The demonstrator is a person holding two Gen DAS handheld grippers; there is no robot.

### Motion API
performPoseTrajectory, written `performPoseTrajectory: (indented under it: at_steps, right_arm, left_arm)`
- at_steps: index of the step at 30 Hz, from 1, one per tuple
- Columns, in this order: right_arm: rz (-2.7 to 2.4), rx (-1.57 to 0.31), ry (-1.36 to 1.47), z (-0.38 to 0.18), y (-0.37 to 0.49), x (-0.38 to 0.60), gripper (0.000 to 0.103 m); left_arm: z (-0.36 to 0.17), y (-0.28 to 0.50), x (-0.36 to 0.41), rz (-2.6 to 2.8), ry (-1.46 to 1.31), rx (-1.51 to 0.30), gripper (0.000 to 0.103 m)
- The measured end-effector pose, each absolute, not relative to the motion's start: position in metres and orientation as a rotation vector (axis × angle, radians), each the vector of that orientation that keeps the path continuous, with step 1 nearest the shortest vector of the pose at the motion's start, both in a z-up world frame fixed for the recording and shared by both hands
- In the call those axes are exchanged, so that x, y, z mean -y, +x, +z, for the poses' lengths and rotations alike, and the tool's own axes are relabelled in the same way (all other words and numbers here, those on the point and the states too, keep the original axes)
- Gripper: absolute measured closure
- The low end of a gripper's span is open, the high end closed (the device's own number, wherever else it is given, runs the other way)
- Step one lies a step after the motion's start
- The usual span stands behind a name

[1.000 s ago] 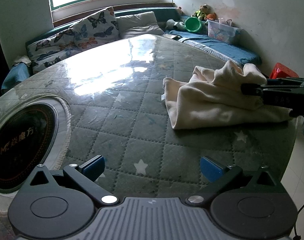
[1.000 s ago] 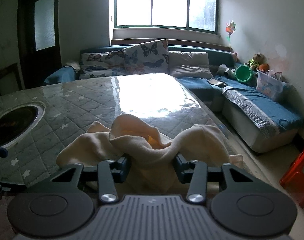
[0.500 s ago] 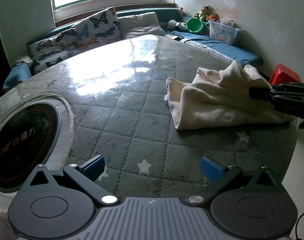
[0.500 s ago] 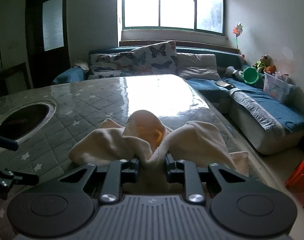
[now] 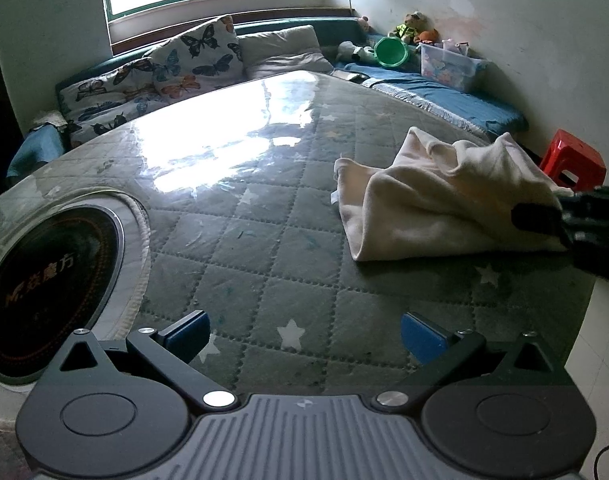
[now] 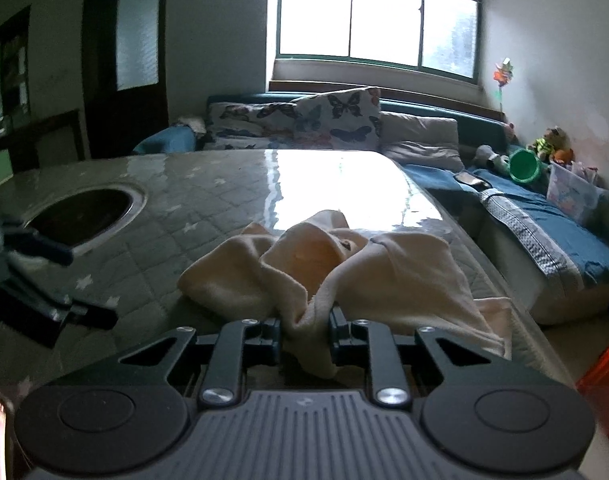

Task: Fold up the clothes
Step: 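Lift the gripped fold of the cloth with the right gripper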

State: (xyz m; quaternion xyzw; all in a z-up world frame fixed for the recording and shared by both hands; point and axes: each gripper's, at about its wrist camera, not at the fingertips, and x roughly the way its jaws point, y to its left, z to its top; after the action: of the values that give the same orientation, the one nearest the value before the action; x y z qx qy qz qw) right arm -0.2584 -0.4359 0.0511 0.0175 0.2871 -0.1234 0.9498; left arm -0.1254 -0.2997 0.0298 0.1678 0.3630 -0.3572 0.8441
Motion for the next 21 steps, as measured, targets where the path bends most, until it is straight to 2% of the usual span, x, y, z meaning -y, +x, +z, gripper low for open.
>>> performPoseTrajectory:
  at_steps: [21]
  right_arm:
    - [-0.096,-0.673,-0.062,0.031,-0.263,0.379,0.083]
  left_arm:
    - [0.033,-0.126,0.301,-0.756,0.343,-0.764,0.0]
